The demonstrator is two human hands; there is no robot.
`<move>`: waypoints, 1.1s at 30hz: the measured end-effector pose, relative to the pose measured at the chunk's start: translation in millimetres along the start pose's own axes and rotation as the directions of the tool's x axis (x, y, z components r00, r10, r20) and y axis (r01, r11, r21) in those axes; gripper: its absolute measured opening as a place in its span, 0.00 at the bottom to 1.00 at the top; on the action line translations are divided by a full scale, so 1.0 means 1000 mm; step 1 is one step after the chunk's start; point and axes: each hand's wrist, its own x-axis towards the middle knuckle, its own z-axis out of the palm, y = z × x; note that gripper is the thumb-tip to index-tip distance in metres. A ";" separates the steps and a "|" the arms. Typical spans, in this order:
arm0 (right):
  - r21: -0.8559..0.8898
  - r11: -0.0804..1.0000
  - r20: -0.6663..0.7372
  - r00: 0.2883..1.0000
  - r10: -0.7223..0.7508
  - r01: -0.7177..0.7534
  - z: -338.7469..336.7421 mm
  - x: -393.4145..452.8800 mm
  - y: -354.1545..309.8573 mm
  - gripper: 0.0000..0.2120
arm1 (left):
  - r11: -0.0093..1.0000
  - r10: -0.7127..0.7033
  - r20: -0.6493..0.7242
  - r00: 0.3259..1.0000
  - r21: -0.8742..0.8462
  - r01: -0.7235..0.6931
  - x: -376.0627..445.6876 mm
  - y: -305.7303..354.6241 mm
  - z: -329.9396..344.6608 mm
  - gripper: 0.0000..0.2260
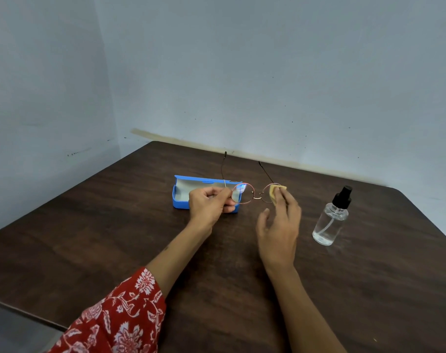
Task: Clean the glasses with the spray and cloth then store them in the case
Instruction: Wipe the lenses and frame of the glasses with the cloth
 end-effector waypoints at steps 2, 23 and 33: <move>0.017 0.999 0.027 0.999 -0.035 0.035 0.002 -0.002 -0.004 0.23 | 1.000 0.007 -0.007 1.000 -0.010 -0.008 0.000 0.001 -0.001 0.04; 0.015 1.000 -0.013 1.000 0.020 -0.019 -0.001 0.001 0.000 0.23 | 1.000 0.017 0.004 1.000 -0.011 -0.017 0.001 0.000 0.000 0.04; -0.015 0.999 -0.041 0.998 0.041 -0.042 -0.005 0.004 0.006 0.23 | 1.000 0.020 0.011 1.000 -0.022 -0.020 0.002 0.001 -0.001 0.03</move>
